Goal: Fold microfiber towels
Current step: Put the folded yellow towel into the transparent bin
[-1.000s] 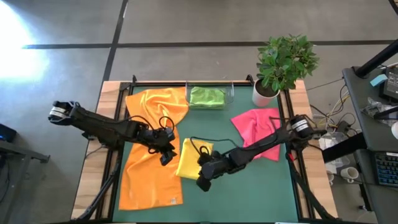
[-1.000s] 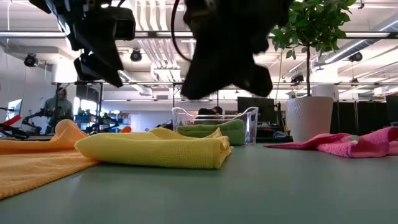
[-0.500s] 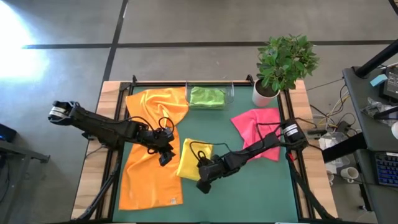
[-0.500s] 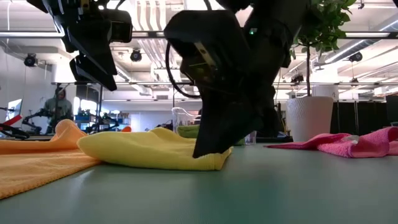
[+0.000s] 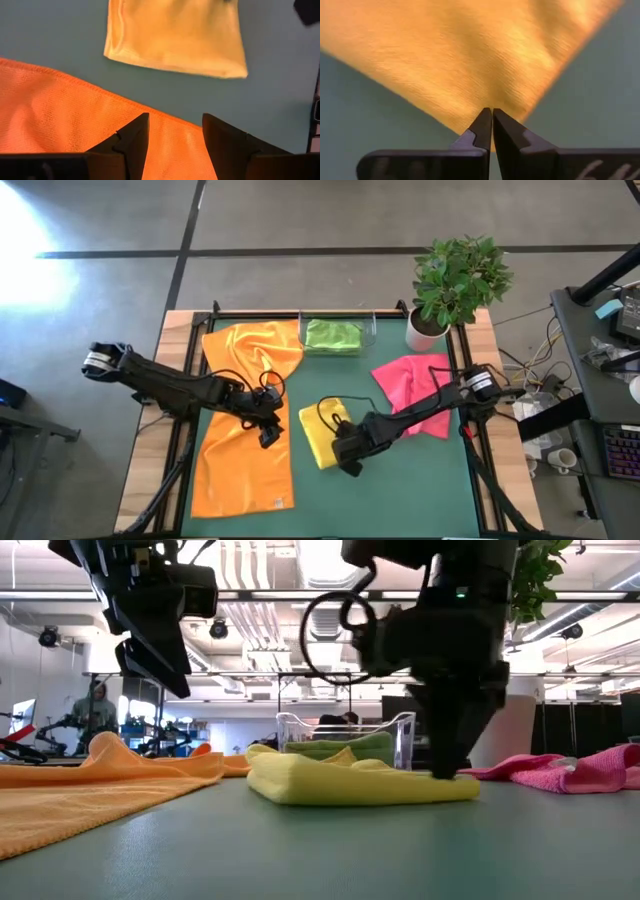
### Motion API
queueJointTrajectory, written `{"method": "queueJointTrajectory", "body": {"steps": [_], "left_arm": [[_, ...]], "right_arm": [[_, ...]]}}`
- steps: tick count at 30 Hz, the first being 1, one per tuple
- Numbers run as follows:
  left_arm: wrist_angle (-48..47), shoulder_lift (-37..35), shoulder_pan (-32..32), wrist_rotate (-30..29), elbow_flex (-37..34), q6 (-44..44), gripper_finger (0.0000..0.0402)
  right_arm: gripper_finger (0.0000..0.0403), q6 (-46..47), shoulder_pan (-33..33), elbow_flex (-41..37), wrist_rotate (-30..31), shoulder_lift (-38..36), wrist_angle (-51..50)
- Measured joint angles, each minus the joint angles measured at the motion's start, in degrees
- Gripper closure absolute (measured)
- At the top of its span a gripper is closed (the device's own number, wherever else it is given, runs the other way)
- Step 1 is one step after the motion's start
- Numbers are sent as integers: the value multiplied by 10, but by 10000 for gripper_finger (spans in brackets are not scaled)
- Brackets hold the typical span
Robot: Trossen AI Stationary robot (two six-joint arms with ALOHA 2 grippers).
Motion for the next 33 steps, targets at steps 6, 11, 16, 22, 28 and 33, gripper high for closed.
{"method": "queueJointTrajectory", "body": {"steps": [6, 11, 16, 22, 28, 33], "left_arm": [[26, 15, 0, 0, 0, 5, 233], [93, 35, 0, 0, 0, 16, 233], [176, 64, 6, 1, 3, 36, 233], [285, 121, 30, 4, 6, 78, 233], [291, 198, 62, 31, 29, 103, 233], [290, 260, 90, 57, 53, 110, 233]], "right_arm": [[394, -41, -7, 0, 37, -10, -66], [394, -63, -4, 0, 33, -44, -65], [394, -60, 11, -5, 38, -102, -69], [394, -21, 38, -54, 40, -162, 26], [394, 17, 50, -146, 55, -172, 217], [394, 77, 49, -213, 77, -162, 342]]}}
